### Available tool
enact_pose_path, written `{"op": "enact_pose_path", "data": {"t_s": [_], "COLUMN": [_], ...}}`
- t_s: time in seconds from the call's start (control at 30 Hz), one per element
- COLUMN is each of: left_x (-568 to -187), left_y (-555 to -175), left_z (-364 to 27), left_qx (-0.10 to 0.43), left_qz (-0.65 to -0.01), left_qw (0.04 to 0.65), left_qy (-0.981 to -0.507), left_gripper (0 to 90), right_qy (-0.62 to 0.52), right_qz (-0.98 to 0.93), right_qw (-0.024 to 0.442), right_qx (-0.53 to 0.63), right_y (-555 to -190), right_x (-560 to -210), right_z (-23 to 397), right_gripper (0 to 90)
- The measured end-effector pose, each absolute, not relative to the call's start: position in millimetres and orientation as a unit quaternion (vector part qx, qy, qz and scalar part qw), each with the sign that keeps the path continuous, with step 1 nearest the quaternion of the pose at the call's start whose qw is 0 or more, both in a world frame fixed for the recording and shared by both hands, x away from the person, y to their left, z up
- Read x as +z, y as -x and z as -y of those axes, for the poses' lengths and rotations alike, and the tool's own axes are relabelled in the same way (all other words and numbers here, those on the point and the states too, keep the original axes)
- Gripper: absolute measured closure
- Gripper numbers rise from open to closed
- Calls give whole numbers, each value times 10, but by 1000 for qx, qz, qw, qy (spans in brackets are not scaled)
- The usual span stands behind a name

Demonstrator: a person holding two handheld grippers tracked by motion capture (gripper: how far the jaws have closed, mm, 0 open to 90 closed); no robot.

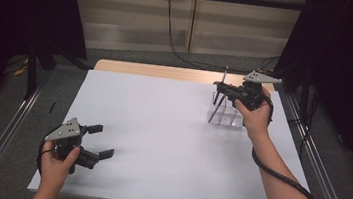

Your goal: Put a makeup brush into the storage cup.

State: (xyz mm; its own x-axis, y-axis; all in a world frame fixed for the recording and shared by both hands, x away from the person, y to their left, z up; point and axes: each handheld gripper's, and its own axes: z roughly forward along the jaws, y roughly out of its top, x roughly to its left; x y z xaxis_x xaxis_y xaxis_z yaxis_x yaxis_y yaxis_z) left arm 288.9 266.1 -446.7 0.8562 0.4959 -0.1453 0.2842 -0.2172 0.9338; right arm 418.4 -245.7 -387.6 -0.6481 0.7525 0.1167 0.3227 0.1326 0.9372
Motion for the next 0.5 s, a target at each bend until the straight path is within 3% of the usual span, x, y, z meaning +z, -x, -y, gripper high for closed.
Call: {"op": "enact_pose_path", "data": {"t_s": [0.5], "left_x": [-4467], "left_y": [-2899], "left_z": [-2661], "left_qx": [91], "left_qz": [-250], "left_qw": [574], "left_qy": [-774], "left_gripper": [0], "right_qy": [-372], "right_qz": [-730], "right_qw": [197], "right_qx": [539], "right_y": [-4181], "right_x": [-3902], "right_z": [2465], "right_gripper": [846]}}
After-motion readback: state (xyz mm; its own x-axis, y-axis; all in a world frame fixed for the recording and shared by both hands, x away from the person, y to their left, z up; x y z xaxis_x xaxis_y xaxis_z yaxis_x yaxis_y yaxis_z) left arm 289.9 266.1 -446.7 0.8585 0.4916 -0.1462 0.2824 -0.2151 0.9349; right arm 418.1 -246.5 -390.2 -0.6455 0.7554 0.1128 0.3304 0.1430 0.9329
